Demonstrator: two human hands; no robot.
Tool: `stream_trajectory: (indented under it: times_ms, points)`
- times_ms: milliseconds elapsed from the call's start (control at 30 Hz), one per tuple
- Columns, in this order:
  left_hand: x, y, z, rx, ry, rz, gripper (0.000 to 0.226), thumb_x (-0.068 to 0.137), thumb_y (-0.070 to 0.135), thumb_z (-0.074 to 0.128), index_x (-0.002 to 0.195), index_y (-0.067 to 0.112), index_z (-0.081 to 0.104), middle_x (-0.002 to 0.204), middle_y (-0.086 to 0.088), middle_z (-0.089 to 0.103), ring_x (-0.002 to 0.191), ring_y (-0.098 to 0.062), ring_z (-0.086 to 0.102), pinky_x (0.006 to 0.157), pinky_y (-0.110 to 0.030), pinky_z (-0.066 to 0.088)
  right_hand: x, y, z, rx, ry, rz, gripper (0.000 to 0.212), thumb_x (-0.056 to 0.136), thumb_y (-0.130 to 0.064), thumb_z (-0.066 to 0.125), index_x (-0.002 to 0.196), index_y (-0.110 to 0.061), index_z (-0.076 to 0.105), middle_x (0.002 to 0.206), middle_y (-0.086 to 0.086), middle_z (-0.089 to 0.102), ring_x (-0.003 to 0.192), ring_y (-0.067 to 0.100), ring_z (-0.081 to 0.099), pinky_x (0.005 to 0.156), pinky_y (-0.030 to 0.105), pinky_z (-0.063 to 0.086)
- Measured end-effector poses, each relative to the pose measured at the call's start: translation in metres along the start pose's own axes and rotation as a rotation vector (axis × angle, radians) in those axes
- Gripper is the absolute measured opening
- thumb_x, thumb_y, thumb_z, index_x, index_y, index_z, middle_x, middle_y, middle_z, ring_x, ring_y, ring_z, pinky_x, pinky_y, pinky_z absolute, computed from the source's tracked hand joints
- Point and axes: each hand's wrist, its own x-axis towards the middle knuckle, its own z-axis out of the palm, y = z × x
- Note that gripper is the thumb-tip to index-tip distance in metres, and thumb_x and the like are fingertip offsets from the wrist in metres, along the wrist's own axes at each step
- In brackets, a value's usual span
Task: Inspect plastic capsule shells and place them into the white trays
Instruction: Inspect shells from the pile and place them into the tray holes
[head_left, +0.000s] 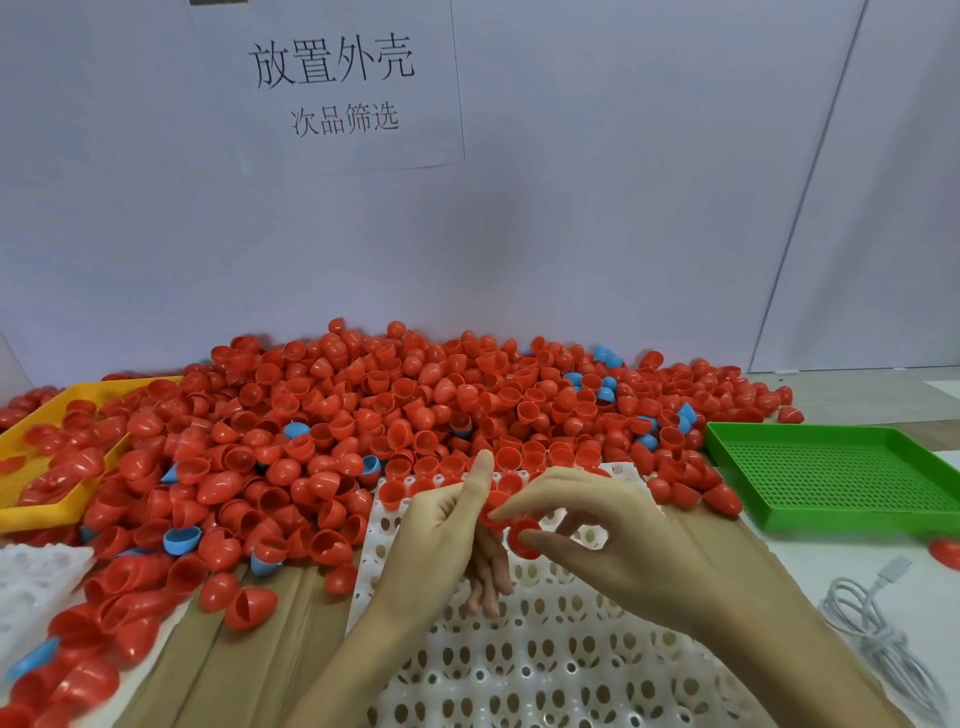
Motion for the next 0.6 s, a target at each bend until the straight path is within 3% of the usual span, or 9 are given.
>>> stream_trajectory:
  times_ms: [300,433,600]
  points:
    - [0.003,-0.001,0.001,-0.021,-0.014,-0.045,0.069,0.107,0.058,0.027,0.092,0.000,0.061,0.065,-0.030,0.067,0.042,-0.029,0.060,0.038,-0.025,0.044,0.000,0.019,-0.023,0.065,0.197,0.102,0.024,0.091,-0.011,0.076,0.111,-0.025,0.081,0.099,-0.016,0.081,0.091,0.006,0.078,0.083,0.022,0.063]
    - [0.003,-0.003,0.001,0.017,-0.026,-0.047,0.061,0.110,0.049,0.030,0.099,-0.004,0.059,0.065,-0.026,0.068,0.044,-0.029,0.061,0.039,-0.026,0.045,-0.006,0.050,-0.051,-0.101,0.438,0.219,0.030,0.088,-0.001,0.080,0.103,-0.028,0.082,0.095,-0.018,0.080,0.090,0.001,0.077,0.087,0.019,0.060]
    - [0.004,-0.004,0.001,0.059,-0.069,-0.062,0.060,0.109,0.045,0.037,0.090,-0.005,0.063,0.064,-0.027,0.068,0.046,-0.032,0.063,0.040,-0.027,0.047,-0.012,0.077,-0.055,-0.310,0.434,0.353,0.023,0.092,-0.001,0.077,0.104,-0.020,0.083,0.099,-0.013,0.078,0.093,-0.003,0.071,0.091,0.019,0.057]
